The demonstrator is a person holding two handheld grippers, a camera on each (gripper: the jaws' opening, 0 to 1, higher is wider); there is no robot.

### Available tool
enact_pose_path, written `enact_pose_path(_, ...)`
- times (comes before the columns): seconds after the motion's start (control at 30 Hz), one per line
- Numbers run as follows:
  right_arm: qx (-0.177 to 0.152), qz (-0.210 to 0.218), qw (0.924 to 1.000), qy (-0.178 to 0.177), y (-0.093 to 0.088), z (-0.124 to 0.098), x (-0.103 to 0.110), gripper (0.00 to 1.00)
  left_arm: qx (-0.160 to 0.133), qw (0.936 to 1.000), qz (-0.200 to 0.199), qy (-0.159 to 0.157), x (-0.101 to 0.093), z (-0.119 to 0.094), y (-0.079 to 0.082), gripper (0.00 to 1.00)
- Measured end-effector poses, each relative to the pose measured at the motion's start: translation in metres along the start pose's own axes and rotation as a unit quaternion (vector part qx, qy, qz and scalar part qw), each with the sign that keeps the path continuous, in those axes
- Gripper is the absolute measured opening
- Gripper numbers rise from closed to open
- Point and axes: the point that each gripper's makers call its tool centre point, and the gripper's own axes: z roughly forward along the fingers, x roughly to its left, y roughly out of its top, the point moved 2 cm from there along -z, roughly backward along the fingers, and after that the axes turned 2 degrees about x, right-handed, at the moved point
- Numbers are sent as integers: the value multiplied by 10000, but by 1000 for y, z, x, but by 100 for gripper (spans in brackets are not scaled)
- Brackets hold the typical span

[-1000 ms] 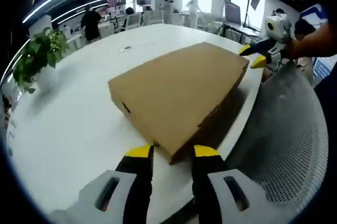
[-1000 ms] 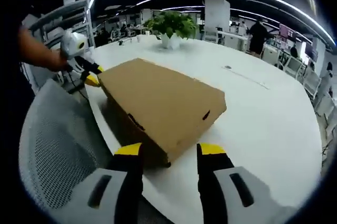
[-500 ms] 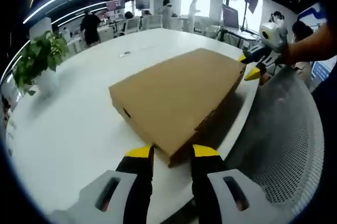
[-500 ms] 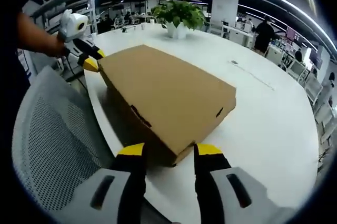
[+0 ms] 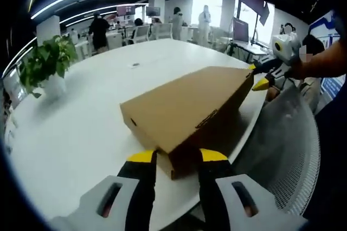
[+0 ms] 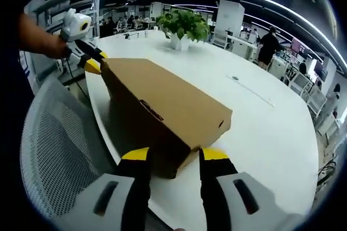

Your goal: Operate the shoe box by opening the lid, removing the specified soft item, and placing it in the target area until the item is outside and the box remains undamaged.

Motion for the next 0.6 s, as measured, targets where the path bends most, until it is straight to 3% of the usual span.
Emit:
enact_pose_path(0.43,-160,-191,9994,-221,22,-10,-9,33,-333,9994,-51,69,4,-18,30,30)
enact_pose_path(0.6,-408,-260,9969,-624,38,-13,-23,29,-526,9985,-32,119,8,-25,47,30)
